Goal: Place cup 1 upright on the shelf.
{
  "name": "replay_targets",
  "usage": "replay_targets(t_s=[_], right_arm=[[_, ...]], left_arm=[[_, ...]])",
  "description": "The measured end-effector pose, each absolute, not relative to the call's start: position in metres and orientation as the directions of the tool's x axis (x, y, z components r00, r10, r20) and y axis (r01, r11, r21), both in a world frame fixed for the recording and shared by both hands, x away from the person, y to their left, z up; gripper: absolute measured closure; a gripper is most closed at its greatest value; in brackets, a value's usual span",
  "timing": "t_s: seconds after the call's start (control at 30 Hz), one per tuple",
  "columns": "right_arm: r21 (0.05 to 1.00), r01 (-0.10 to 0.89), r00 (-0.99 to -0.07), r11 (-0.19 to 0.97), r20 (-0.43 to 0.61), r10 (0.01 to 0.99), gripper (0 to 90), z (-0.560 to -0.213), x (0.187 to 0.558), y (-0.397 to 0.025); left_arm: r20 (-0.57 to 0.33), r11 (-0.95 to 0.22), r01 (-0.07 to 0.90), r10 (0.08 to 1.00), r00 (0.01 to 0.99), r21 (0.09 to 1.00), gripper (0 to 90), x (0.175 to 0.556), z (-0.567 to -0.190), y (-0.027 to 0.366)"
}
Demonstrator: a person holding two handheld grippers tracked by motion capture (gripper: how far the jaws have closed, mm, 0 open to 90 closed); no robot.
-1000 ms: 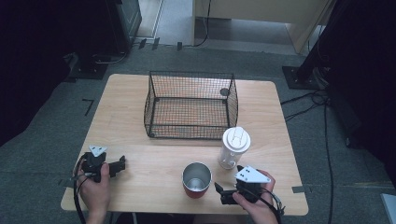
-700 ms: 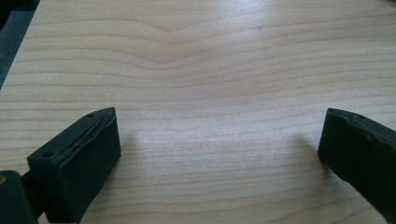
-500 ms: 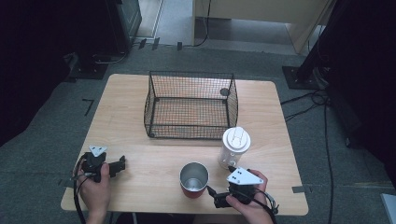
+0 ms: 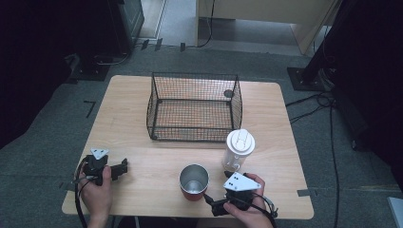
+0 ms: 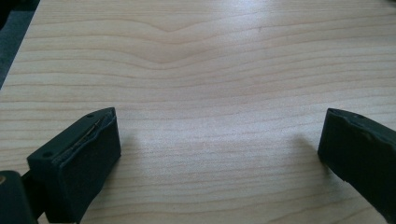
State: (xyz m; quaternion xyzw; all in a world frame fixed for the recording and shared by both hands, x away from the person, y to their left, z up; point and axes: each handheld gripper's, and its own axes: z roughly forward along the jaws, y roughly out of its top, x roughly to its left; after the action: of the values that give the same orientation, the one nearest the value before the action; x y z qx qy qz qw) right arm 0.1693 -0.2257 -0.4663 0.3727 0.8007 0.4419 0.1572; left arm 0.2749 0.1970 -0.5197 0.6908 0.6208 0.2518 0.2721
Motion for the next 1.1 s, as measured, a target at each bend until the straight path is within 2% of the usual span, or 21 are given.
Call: replay_targets(t_s=[0.63, 1.1], right_arm=[[0.838, 0.419, -0.736, 0.351, 0.086, 0.672, 0.0, -0.460, 0.180, -0.183], [0.852, 0.416, -0.718, 0.318, 0.092, 0.690, 0.0, -0.450, 0.187, -0.158]], left_arm=[[0.009, -0.080, 0.720, 0.995, 0.102, 0.689, 0.0, 0.275, -0.520, 0.197], [0.008, -0.078, 0.719, 0.995, 0.100, 0.690, 0.0, 0.275, -0.520, 0.197]])
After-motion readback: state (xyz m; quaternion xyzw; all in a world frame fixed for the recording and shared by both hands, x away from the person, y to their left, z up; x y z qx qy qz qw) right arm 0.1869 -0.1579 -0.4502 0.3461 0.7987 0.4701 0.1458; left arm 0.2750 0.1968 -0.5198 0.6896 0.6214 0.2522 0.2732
